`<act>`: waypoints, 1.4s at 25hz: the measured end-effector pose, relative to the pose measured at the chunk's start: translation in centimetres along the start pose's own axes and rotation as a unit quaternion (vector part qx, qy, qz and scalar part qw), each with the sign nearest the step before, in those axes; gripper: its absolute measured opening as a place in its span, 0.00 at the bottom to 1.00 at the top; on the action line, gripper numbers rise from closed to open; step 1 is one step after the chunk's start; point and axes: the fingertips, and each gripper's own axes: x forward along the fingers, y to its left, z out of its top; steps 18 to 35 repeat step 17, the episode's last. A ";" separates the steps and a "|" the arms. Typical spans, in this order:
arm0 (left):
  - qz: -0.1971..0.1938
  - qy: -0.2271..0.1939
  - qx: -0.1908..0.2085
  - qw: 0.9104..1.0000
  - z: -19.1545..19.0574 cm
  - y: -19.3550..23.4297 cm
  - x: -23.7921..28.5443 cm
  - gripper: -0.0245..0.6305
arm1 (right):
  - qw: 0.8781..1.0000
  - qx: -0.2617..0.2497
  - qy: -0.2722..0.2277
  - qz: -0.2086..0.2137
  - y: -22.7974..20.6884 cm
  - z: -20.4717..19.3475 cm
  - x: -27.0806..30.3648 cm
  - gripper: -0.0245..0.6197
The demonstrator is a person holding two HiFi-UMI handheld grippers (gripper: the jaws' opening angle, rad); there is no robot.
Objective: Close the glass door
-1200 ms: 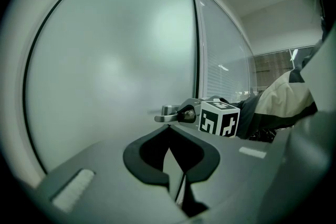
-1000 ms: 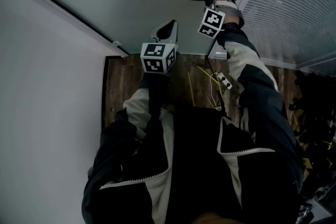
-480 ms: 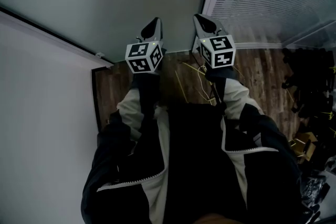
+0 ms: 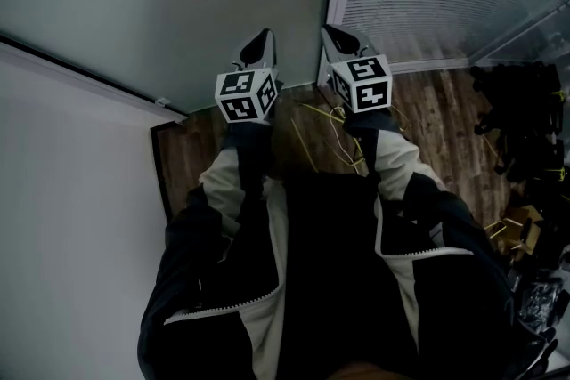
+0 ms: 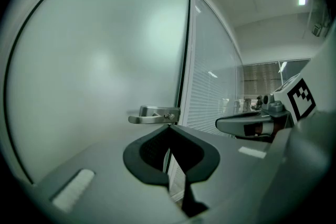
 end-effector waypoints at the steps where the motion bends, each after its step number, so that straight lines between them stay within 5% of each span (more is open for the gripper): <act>1: 0.000 0.000 0.000 1.000 0.0 0.0 -0.1 0.04 | 1.000 0.002 0.000 -0.001 0.1 0.0 0.0 0.04; 35: 0.007 0.004 0.011 1.000 0.5 -0.3 -1.0 0.04 | 1.000 -0.001 0.002 0.012 0.8 0.6 -0.3 0.04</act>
